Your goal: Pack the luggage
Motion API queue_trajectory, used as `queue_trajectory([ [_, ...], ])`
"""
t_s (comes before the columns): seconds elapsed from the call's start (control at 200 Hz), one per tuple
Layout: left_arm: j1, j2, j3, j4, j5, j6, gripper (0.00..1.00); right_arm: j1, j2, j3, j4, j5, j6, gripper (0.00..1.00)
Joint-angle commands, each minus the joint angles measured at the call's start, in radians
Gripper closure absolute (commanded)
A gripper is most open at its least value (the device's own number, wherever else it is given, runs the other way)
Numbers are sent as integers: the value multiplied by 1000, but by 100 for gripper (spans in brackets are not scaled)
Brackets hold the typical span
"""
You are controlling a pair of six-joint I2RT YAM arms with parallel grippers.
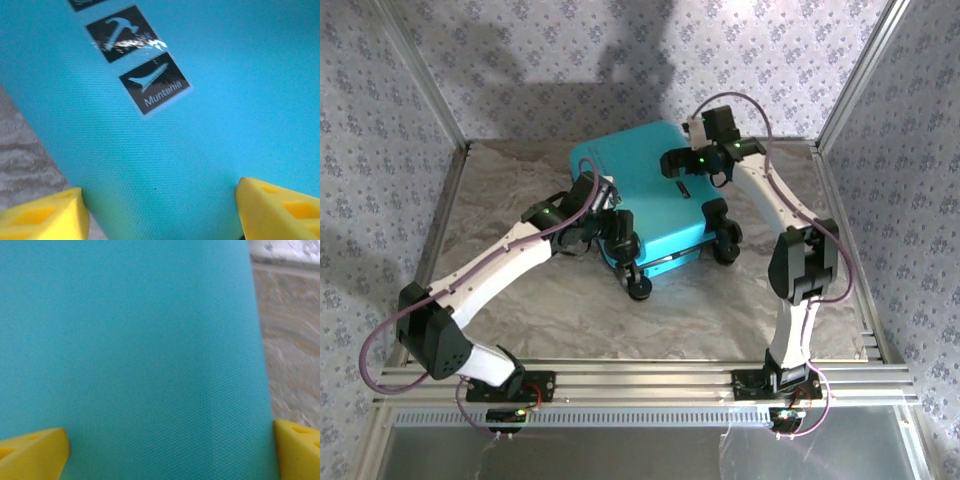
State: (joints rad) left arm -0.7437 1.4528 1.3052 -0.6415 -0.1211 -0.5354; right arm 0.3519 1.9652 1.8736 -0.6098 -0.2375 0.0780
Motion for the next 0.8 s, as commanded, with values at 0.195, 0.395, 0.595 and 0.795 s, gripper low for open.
queue_trajectory([
  [0.195,-167,112,37,237,401,64,27,245,37,97,-151,-381,-10,2],
  [0.395,-169,65,107,140,300,115,26,115,-55,25,-75,-327,64,1],
  [0.595,-136,-10,190,16,172,171,24,-3,-245,-138,4,-256,119,0],
  [0.795,-5,-24,249,-64,77,201,22,-114,-475,-400,129,-185,202,0],
])
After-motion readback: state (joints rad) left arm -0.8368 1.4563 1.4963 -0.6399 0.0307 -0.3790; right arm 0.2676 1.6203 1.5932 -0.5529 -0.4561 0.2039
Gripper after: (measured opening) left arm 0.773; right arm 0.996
